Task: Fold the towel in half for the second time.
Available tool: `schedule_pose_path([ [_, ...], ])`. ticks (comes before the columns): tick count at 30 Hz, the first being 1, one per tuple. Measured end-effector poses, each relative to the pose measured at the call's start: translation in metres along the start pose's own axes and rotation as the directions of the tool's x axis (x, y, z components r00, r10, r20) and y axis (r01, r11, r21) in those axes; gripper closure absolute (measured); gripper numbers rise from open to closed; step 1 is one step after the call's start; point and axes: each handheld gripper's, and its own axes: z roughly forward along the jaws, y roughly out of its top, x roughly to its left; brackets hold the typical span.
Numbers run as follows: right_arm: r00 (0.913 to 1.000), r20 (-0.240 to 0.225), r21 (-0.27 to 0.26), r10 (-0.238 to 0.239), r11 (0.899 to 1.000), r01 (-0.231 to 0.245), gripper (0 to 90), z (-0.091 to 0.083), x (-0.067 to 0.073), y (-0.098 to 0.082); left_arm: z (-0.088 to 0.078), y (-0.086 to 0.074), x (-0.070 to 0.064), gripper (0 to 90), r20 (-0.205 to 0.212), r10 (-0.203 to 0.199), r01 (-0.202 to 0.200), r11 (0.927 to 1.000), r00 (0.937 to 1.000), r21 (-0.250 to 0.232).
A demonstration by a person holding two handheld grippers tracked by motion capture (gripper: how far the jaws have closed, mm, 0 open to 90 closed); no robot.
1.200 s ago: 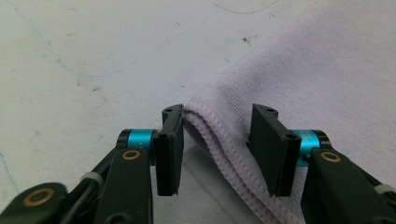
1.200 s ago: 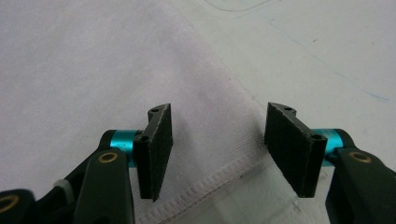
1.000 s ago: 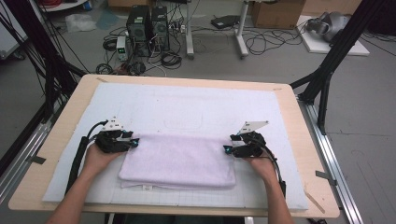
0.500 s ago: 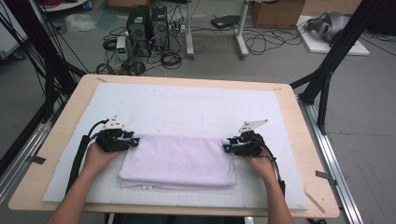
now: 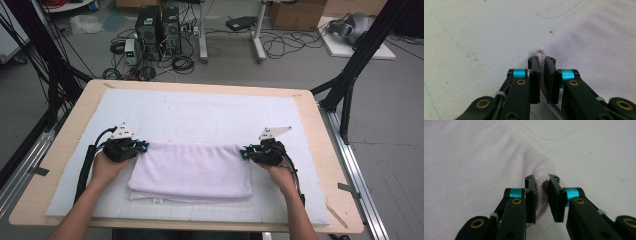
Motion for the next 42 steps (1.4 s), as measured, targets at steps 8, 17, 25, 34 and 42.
schedule_pose_path([
  [8,0.9958,0.091,0.007,-0.003,1.0,0.002,78.0,-0.01,-0.023,0.033,0.006,0.036,0.011,83.7,-0.063,-0.034,0.027,0.995,0.9974,-0.096],
  [17,0.981,0.191,0.0,0.034,0.999,-0.035,70.8,-0.009,-0.059,0.062,0.038,0.085,0.041,77.1,-0.153,-0.047,0.036,0.9965,0.9871,-0.075],
  [25,0.978,0.173,0.0,0.117,0.993,-0.119,51.2,0.001,-0.073,0.047,0.032,0.073,0.049,60.6,-0.096,-0.106,0.102,0.994,0.9898,-0.038],
  [34,0.9937,0.108,0.047,0.03,0.998,-0.035,53.9,0.018,-0.04,0.053,0.025,0.034,0.012,62.4,0.007,-0.022,0.022,0.9997,0.9997,0.014],
  [42,0.9964,0.076,0.029,0.037,0.999,-0.039,50.8,0.021,-0.03,0.043,0.023,0.009,-0.005,64.0,0.053,0.031,-0.036,0.9953,0.9981,0.09],
])
